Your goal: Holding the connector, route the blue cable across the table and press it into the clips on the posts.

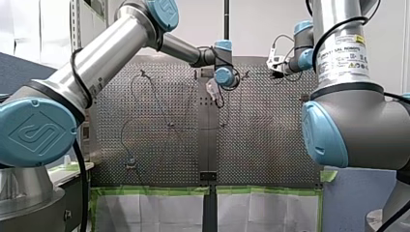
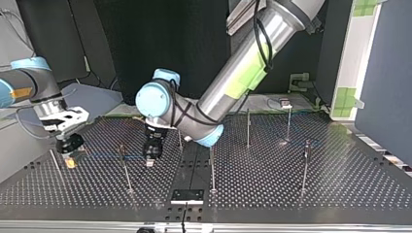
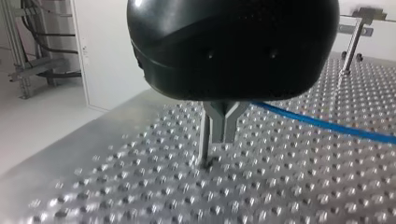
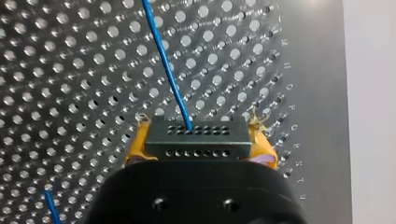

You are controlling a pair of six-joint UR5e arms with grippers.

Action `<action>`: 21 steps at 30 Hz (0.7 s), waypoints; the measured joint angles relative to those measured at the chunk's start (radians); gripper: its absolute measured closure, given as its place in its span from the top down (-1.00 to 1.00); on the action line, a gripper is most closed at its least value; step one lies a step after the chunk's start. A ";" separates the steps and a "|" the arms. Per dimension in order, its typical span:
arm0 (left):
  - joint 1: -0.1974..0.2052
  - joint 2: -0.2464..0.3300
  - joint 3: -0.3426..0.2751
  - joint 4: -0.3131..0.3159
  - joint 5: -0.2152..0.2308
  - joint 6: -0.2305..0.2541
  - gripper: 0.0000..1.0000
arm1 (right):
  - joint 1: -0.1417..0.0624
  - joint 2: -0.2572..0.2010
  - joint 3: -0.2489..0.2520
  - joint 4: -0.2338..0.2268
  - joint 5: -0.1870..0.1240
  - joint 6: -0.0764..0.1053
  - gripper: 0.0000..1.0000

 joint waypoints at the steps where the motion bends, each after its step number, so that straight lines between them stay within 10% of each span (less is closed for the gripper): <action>1: 0.006 0.000 0.000 -0.001 0.006 0.000 -1.00 | -0.001 0.008 -0.009 0.000 0.000 0.000 -1.00; 16: 0.041 0.000 -0.001 -0.022 0.049 0.000 -1.00 | -0.018 0.033 -0.053 -0.001 -0.012 0.000 -1.00; 17: 0.038 0.000 -0.001 -0.026 0.050 0.000 -0.54 | -0.018 0.033 -0.053 0.000 -0.014 0.000 -1.00; 21: 0.027 0.000 -0.002 -0.039 0.051 -0.001 0.03 | -0.018 0.033 -0.053 0.000 -0.019 -0.001 -1.00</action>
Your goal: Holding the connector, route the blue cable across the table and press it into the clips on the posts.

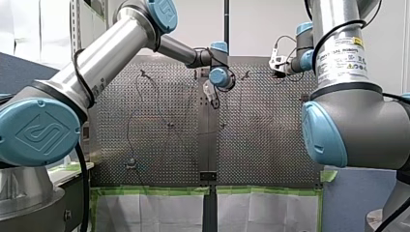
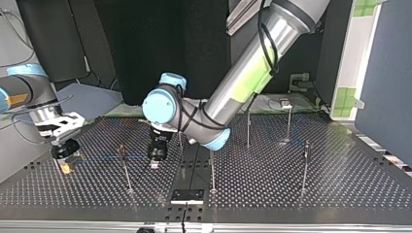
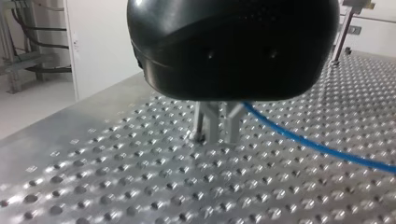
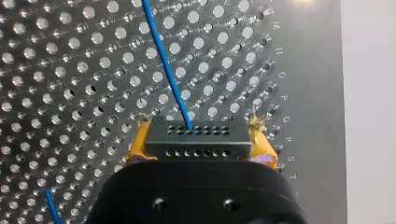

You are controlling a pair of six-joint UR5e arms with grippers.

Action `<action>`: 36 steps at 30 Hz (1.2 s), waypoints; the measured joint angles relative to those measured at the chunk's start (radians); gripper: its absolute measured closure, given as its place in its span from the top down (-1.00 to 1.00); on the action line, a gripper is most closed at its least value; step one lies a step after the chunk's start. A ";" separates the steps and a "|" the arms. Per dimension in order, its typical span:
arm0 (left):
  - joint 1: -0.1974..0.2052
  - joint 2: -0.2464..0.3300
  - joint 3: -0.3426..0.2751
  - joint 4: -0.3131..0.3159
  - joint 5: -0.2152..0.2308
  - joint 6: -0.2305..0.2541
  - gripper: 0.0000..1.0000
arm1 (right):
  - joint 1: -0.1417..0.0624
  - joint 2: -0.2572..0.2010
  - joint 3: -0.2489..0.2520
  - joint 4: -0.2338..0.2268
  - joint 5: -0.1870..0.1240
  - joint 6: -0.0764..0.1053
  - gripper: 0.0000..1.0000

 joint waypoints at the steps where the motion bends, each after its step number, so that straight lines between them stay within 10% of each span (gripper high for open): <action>1: -0.003 0.000 -0.001 -0.002 0.000 0.000 0.47 | 0.000 0.000 0.000 0.000 -0.002 0.000 -1.00; 4: -0.012 0.000 -0.005 -0.012 0.000 0.001 1.00 | 0.000 0.000 0.000 0.002 -0.006 -0.001 -1.00; 25: -0.068 0.023 -0.037 -0.180 -0.013 0.004 1.00 | 0.004 0.000 0.000 0.010 -0.035 0.001 -1.00; 36: -0.074 0.115 -0.129 -0.117 -0.012 0.012 1.00 | 0.008 0.000 0.000 0.012 -0.037 0.001 -1.00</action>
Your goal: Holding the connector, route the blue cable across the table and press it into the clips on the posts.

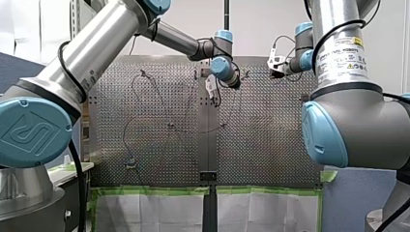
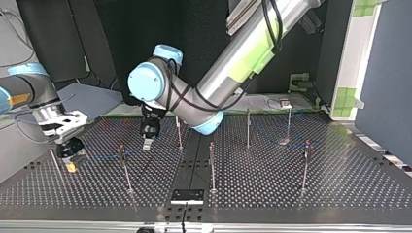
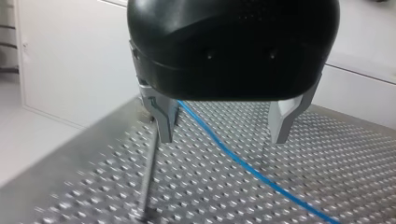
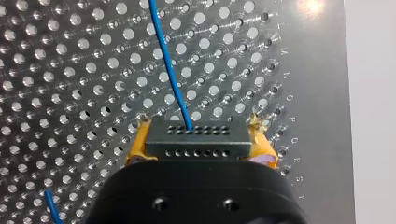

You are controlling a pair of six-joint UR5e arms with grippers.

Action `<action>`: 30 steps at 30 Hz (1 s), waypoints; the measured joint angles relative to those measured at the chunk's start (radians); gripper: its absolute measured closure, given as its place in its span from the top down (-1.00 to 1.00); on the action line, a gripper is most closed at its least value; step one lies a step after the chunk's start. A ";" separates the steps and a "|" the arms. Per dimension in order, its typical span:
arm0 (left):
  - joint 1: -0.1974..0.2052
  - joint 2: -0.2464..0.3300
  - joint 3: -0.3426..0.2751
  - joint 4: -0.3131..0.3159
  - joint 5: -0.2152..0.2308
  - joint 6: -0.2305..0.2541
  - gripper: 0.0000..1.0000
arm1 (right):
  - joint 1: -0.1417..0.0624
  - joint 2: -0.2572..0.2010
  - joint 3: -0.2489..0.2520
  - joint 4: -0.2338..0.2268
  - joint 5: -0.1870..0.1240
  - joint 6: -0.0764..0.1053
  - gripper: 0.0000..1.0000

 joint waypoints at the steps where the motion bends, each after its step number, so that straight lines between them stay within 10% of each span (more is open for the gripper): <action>1: 0.000 0.008 -0.008 0.007 -0.001 0.002 1.00 | 0.000 0.000 0.000 0.000 0.000 0.000 -1.00; 19: 0.006 0.172 -0.172 0.172 -0.110 0.025 1.00 | 0.005 0.000 0.000 -0.002 0.002 -0.003 -1.00; 30: -0.055 0.272 -0.272 0.272 -0.133 -0.014 1.00 | 0.006 0.000 0.000 -0.002 0.005 -0.006 -1.00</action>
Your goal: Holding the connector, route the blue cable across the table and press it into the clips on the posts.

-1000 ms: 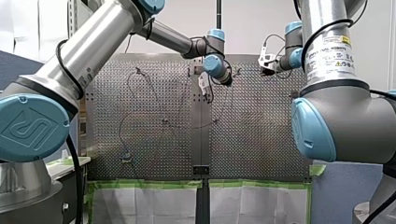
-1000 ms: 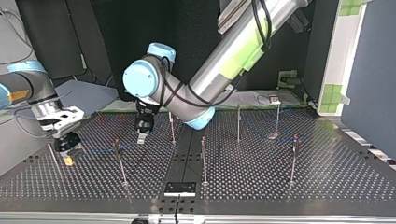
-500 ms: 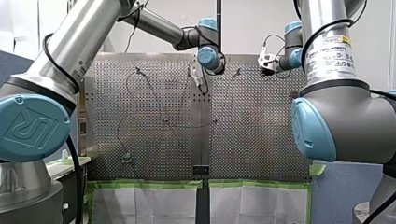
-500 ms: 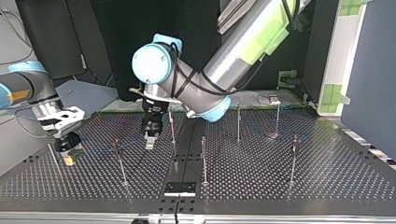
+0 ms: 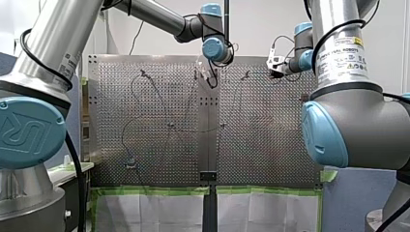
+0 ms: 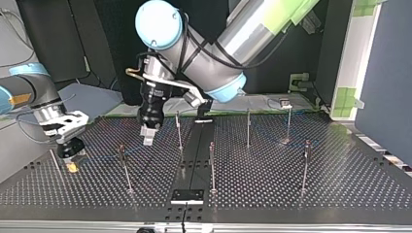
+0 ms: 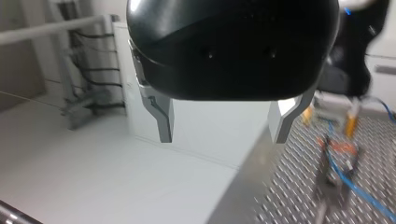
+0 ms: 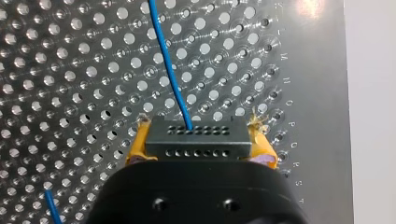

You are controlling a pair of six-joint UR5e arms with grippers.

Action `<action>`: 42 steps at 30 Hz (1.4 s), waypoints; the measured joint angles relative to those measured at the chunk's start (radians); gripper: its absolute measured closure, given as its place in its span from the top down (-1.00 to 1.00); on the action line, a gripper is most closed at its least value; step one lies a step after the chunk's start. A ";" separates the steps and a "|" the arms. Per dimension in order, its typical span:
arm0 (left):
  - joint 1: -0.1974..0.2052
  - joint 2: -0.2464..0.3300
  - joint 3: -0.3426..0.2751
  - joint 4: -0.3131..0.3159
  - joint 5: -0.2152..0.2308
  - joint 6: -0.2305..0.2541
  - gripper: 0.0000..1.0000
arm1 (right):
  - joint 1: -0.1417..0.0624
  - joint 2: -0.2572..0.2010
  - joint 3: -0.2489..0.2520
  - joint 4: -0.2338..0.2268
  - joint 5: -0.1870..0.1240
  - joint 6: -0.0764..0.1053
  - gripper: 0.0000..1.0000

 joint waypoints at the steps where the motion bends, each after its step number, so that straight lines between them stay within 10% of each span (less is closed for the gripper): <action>1: -0.009 0.009 -0.009 0.009 -0.007 -0.005 1.00 | 0.000 0.000 0.000 0.000 0.000 0.000 -1.00; 16: -0.035 0.140 -0.144 0.144 -0.071 -0.048 1.00 | 0.001 0.001 0.000 -0.001 0.002 -0.001 -1.00; 42: -0.016 0.133 -0.366 0.366 -0.115 -0.152 1.00 | 0.007 0.005 0.001 -0.002 0.004 -0.001 -1.00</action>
